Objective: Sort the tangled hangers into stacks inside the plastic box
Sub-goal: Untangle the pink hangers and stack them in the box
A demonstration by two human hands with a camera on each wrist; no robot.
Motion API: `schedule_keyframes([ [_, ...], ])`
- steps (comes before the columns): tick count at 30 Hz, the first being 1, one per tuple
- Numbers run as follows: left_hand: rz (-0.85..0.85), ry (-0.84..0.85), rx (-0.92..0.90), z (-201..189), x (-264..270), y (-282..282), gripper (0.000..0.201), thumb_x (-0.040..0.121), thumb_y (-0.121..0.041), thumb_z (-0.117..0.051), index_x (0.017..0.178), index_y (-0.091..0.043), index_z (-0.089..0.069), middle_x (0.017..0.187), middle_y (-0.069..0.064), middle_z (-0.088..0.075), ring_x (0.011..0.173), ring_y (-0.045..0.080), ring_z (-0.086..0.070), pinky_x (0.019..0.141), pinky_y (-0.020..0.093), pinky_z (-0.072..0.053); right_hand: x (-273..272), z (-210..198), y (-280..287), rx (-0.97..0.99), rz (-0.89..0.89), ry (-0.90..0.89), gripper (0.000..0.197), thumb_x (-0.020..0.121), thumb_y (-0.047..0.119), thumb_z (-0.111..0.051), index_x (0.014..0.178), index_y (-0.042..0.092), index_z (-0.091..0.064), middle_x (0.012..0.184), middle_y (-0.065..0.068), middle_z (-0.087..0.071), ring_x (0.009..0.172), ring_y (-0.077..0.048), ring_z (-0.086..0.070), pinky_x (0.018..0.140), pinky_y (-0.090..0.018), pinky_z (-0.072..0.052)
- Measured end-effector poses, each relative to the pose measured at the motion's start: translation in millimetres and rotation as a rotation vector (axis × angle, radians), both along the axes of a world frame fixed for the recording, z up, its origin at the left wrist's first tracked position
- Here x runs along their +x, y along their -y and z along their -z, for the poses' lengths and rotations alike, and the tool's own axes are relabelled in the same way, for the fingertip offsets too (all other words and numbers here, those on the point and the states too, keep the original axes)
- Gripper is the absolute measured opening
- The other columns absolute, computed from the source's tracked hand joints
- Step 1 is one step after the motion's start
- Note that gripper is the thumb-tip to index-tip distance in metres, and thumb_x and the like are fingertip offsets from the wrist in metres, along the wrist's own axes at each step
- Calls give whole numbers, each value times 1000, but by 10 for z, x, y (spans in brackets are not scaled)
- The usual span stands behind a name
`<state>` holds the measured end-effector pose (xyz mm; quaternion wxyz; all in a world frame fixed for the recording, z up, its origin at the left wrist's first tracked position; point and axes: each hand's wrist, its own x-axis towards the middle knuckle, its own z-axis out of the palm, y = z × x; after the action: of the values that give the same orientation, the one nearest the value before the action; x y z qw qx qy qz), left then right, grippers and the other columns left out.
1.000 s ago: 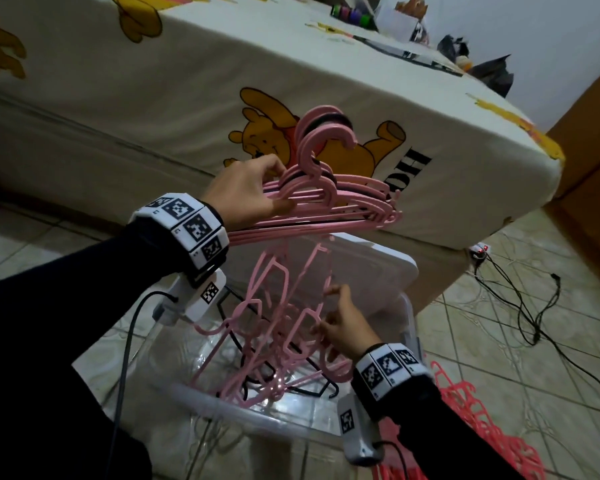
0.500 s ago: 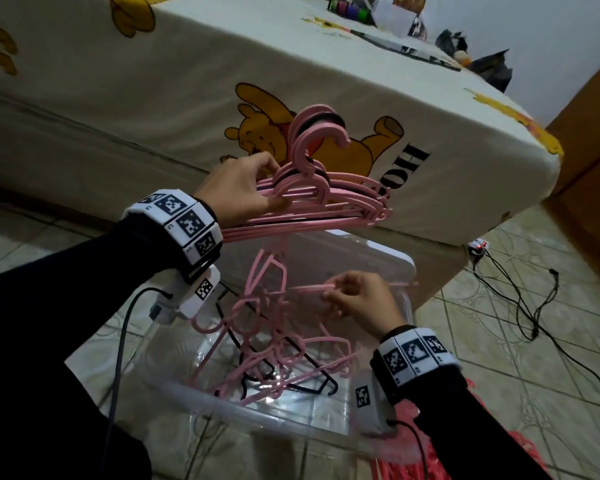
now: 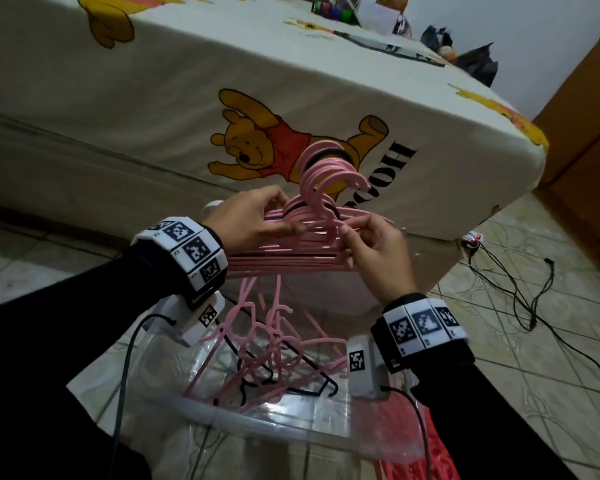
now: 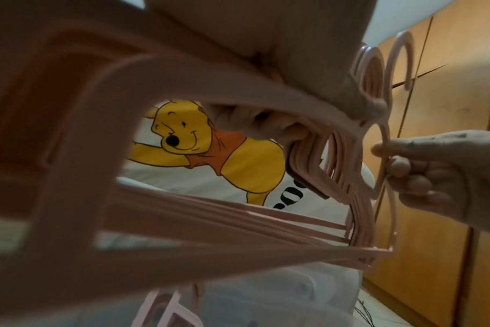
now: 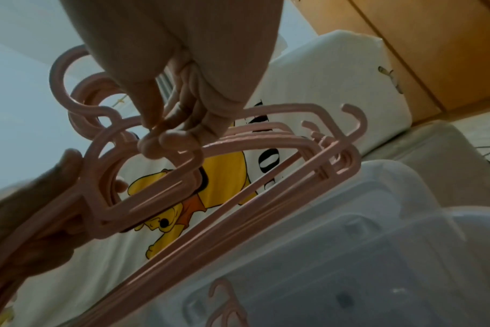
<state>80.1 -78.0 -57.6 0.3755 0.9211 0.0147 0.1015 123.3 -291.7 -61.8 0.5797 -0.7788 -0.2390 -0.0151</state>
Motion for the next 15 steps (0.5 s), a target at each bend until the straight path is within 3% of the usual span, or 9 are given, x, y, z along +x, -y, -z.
schedule_keyframes([
  [5,19,-45,-57,-6,-12,22,63,66,-86,-43,94,-32,-58,88,-11,-66,82,8,-61,68,31,-47,14,33,-62,100,23,-18,12,92,8,-58,83,15,-57,67,-5,-67,57,-11,-65,49,-18,-46],
  [8,29,-61,33,-11,-41,58,42,72,-65,-66,100,-35,-56,101,-13,-67,91,7,-61,73,23,-46,25,61,-89,105,19,-40,7,91,13,-61,84,15,-58,65,-2,-67,56,-13,-65,48,-21,-48],
  [11,74,-77,104,-12,-44,33,39,78,-52,-69,106,-32,-52,116,-5,-65,107,14,-60,90,36,-48,59,98,-75,148,-35,-125,13,88,8,-62,90,16,-52,61,-2,-68,50,-14,-63,45,-23,-49],
  [13,71,-102,171,-18,-47,-12,40,77,-56,-65,107,-34,-49,118,-2,-65,109,19,-60,92,41,-48,110,174,-23,155,-61,-172,24,86,3,-64,90,17,-45,60,-3,-69,44,-15,-59,41,-23,-46],
  [15,52,-114,213,-23,-52,-55,47,72,-66,-59,107,-37,-48,117,-2,-65,108,21,-60,90,43,-49,160,302,40,41,-95,-210,22,85,0,-63,84,14,-46,60,-7,-68,40,-17,-56,37,-22,-42],
])
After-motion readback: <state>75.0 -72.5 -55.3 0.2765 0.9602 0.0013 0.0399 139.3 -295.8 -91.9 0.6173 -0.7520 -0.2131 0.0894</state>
